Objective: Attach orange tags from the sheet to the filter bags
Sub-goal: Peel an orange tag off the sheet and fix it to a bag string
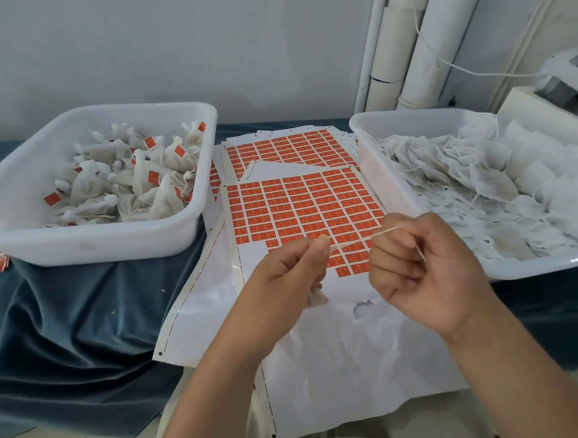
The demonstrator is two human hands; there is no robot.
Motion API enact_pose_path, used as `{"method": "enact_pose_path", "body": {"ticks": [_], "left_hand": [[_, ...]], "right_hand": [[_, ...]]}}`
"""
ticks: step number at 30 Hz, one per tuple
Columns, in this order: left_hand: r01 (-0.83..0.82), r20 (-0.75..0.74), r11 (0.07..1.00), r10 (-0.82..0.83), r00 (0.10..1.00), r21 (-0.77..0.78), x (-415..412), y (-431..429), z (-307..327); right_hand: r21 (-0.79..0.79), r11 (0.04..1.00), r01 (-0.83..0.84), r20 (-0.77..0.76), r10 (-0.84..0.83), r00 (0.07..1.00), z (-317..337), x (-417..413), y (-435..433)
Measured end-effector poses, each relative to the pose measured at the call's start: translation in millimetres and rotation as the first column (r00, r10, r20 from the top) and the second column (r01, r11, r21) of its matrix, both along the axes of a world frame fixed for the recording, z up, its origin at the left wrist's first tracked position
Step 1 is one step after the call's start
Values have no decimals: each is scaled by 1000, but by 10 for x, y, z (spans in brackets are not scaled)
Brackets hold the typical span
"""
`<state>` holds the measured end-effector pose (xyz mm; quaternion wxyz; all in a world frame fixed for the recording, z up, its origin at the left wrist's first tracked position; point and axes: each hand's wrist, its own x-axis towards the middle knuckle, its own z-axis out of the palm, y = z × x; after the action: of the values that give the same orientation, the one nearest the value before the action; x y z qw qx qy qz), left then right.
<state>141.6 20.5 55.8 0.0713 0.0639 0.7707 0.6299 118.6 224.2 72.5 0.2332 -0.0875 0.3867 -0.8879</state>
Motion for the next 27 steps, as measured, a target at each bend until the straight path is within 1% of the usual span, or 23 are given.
{"method": "enact_pose_path", "body": {"ticks": [2,5,8,9,11,13,16,18,20,23,27], "left_hand": [[23,26,1000,-22,999,-20,-6,-25,2],[136,9,988,-136,991,-73,-9,-108,-6],[289,-23,934,-300,954,-211,1,-161,-9],[330,-33,916,-346,938,-229,13,-158,-6],[366,-76,912,-384,920,-185,41,-129,8],[335,-157,935,-350,923,-115,54,-86,4],[194,-287,980,-199,937,-44,36,-20,-31],[115,-289,993,-99,952,39,20,-10,-29],[104,-280,990,-73,957,94,13,-27,-15],[131,-287,981,-85,954,144,22,-25,-5],[61,-209,980,-21,978,189,45,-12,-11]], "right_hand": [[10,1000,5,0,-5,1000,-24,-22,-19],[176,977,121,-138,-97,986,-26,-62,44],[268,941,208,-251,-140,958,-25,-76,128],[308,922,235,-289,-145,946,-37,-72,139],[414,852,320,-381,-157,911,-75,-58,131],[496,774,393,-447,-160,880,-105,-44,87],[613,641,462,-503,-135,854,-124,-24,22],[683,557,473,-535,-59,843,-128,-1,-3],[742,491,457,-540,34,841,-120,31,-37],[786,447,428,-533,139,834,-103,104,-114],[806,410,428,-522,150,839,-83,165,-193]]}}
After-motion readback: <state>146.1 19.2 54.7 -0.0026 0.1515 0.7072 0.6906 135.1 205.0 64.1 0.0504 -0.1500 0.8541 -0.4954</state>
